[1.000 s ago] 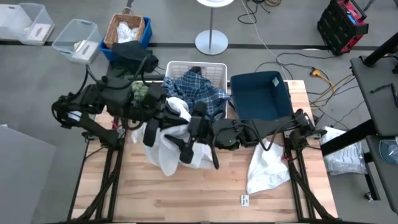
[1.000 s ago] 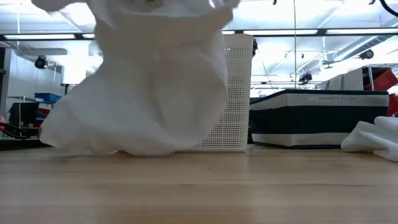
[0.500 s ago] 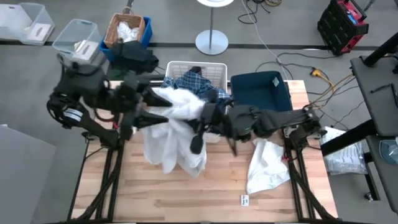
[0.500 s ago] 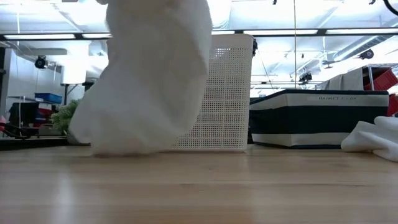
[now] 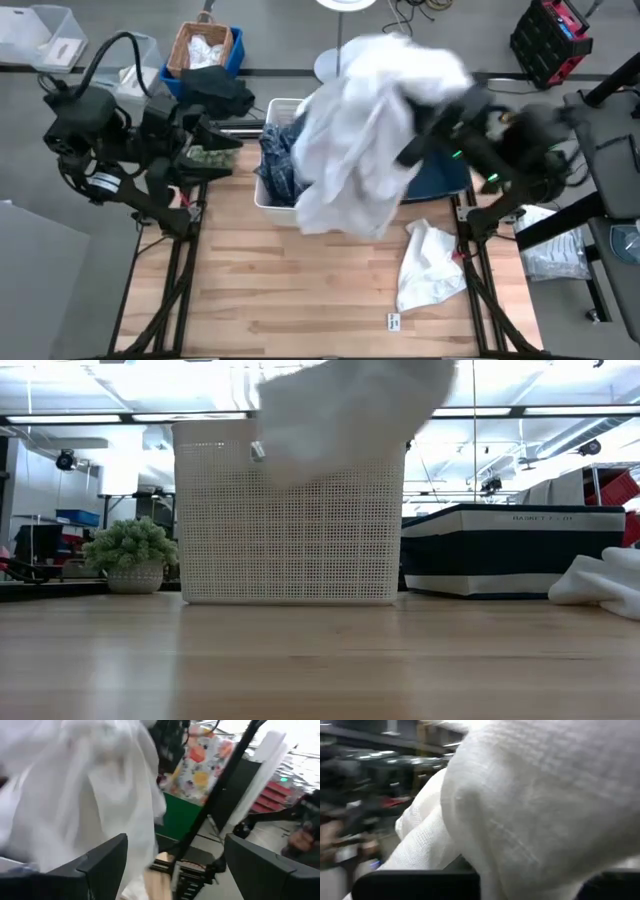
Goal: Sort clothes
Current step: Put the left white shirt into the blue bin
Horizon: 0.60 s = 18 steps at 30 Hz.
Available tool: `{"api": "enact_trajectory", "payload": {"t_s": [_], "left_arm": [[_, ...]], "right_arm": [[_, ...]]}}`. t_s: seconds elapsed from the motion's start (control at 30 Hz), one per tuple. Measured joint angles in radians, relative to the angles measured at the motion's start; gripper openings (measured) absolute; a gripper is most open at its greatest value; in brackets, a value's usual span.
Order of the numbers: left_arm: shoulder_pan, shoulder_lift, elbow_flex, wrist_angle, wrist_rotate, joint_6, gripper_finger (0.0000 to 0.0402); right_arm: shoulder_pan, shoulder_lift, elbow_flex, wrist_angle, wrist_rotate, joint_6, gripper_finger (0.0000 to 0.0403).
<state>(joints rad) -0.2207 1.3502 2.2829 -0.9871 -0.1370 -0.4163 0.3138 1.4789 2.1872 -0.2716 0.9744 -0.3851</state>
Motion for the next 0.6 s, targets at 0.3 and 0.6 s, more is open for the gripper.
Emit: {"api": "enact_trajectory", "payload": {"t_s": [0.3, 0.6], "left_arm": [[0.0, 0.012, 0.0, 0.003, -0.119, 0.026, 0.0306], [0.0, 0.01, 0.0, 0.007, -0.146, 0.027, 0.0306]], "right_arm": [[-0.109, -0.049, 0.0, 0.166, 0.407, -0.548, 0.0015], [-0.336, -0.065, -0.003, -0.114, 0.376, -0.295, 0.0015]]}}
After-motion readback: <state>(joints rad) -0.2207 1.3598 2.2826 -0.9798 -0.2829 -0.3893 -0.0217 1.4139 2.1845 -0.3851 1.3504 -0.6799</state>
